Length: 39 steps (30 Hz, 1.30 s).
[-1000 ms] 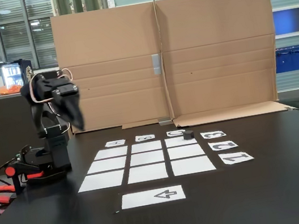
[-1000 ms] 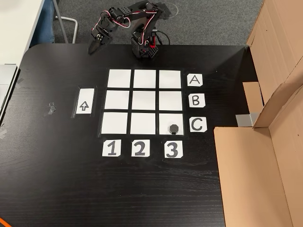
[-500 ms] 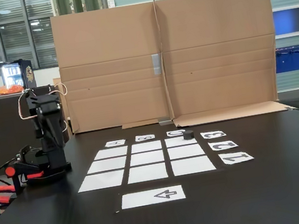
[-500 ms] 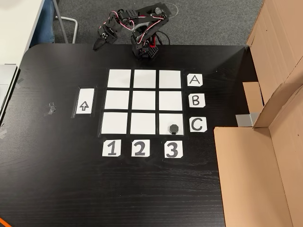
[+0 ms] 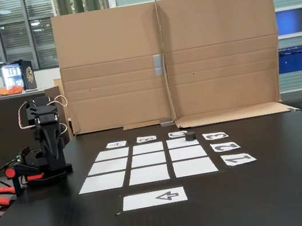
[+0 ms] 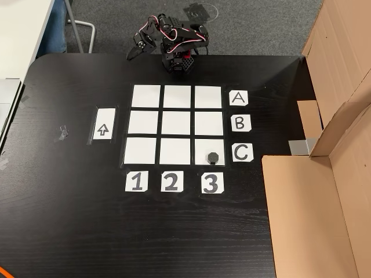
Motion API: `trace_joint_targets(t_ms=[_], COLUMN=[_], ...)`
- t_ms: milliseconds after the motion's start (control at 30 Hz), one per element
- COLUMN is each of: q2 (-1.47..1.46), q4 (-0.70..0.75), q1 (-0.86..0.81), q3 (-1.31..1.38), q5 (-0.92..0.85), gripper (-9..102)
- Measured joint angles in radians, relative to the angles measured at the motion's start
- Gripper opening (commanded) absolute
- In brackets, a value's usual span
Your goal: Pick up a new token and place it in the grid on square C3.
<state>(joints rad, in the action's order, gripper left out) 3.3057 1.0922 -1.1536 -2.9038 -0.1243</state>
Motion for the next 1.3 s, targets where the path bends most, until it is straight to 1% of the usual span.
trace_joint_targets(t_ms=[167,333,400,467,800,1033,1300], q2=[0.015,0.012,0.015,0.012,0.012,0.012,0.012], q4=[-0.012,-0.172,-0.202,-0.219,-0.284,-0.276,-0.235], q1=[-0.015,-0.098,-0.11,-0.141,-0.179,-0.179,-0.179], q3=[-0.043,-0.135,-0.138,-0.14,-0.14,-0.14,-0.14], q5=[-0.017,-0.021,-0.035,-0.043,-0.044,-0.044,-0.044], gripper=[-1,-1,-1,-1,1,1,1])
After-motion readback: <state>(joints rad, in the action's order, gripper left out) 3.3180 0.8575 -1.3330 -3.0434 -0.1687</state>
